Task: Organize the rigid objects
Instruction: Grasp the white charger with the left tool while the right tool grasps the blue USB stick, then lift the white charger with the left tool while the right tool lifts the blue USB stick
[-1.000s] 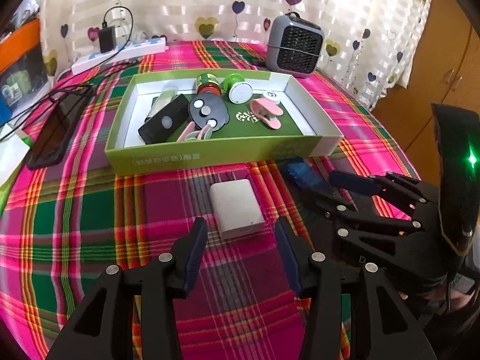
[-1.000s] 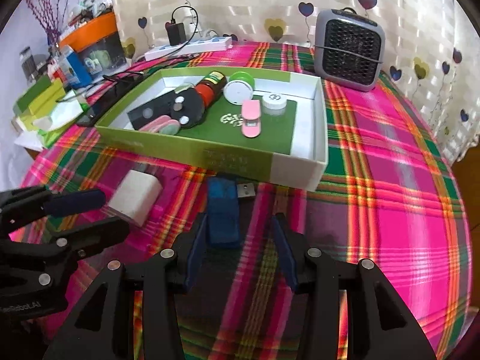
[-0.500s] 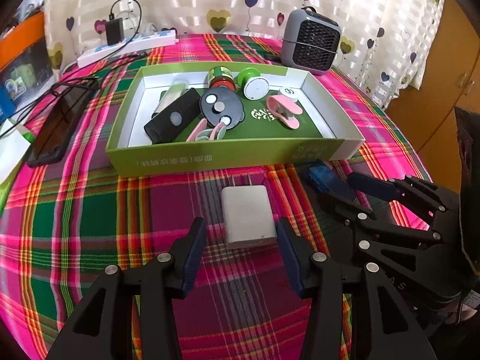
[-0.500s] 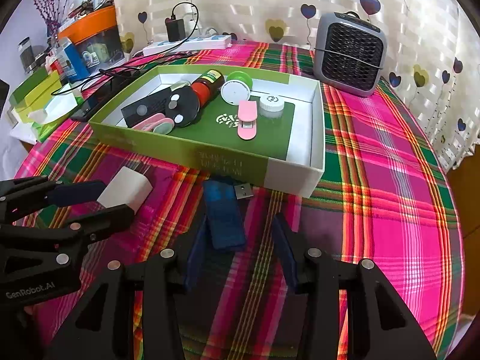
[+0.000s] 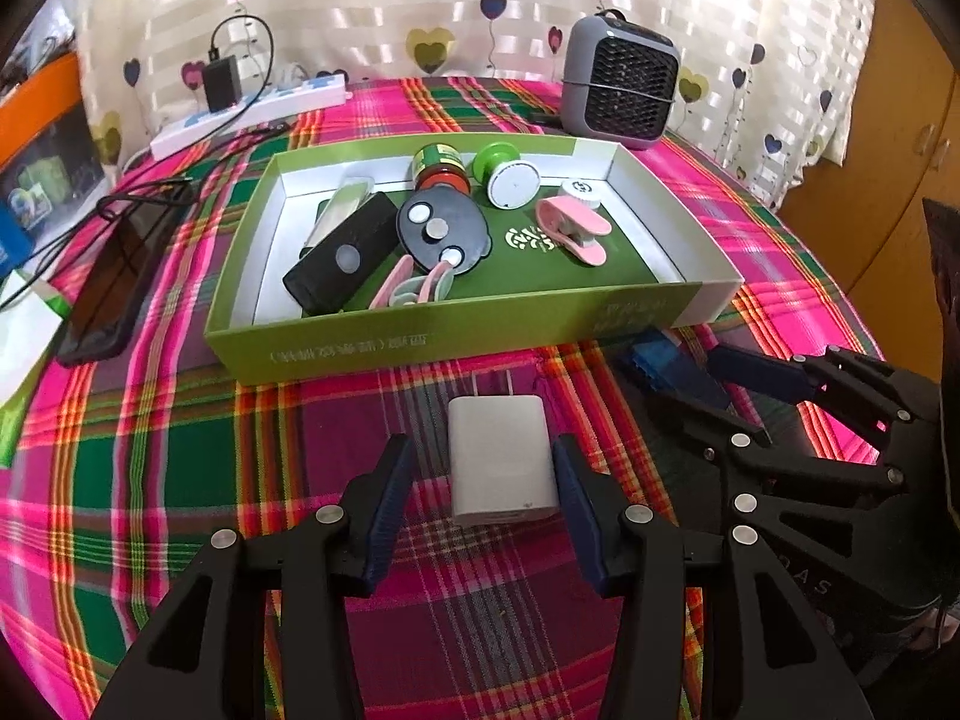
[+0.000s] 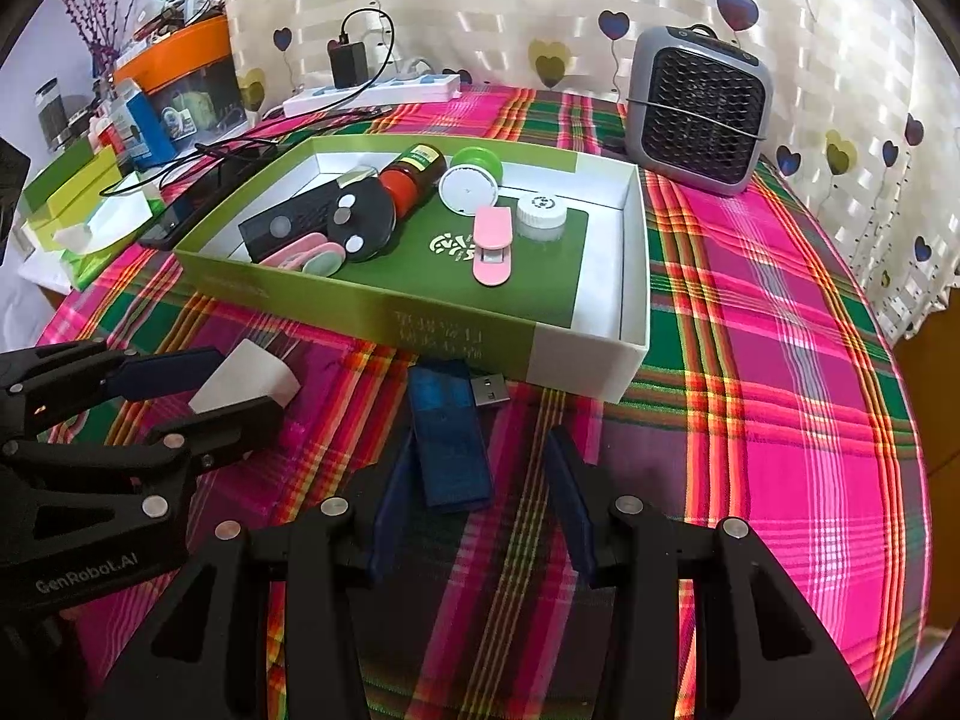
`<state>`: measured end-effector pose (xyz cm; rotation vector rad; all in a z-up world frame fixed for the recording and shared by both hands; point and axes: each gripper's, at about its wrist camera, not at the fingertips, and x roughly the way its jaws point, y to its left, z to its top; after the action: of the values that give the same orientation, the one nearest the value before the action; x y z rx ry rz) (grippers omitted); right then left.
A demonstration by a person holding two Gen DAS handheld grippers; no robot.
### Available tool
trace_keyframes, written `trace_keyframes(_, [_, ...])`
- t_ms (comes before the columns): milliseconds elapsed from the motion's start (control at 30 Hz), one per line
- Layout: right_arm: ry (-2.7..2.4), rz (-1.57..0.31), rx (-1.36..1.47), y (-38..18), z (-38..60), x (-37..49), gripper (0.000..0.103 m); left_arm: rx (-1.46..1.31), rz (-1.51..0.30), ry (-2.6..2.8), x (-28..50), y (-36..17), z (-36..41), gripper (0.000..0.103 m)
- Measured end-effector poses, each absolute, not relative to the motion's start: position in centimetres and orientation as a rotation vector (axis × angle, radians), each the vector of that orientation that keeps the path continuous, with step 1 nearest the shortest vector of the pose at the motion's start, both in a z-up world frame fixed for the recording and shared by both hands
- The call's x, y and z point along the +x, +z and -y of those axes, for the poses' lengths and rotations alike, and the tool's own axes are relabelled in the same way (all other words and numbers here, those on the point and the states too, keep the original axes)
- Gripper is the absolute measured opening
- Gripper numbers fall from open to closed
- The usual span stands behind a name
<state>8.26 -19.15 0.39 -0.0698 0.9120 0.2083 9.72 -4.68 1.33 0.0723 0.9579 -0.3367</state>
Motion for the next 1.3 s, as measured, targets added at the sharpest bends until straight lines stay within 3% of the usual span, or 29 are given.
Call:
trace_keyframes(267, [0.208,-0.911,-0.069,0.4,19.13,8.22,0.044,0.055,-0.956,-0.328,9.83,1.36,4.2,0.036])
trace_keyframes(633, [0.226,-0.913,-0.077,0.48,18.89,7.85,0.023,0.049,-0.955,-0.33,9.82,1.39,4.01,0.033])
trace_keyframes(1300, [0.232,-0.912,-0.069,0.47,18.84,7.48,0.023,0.048,-0.955,-0.33,9.7,1.41,3.92,0.033])
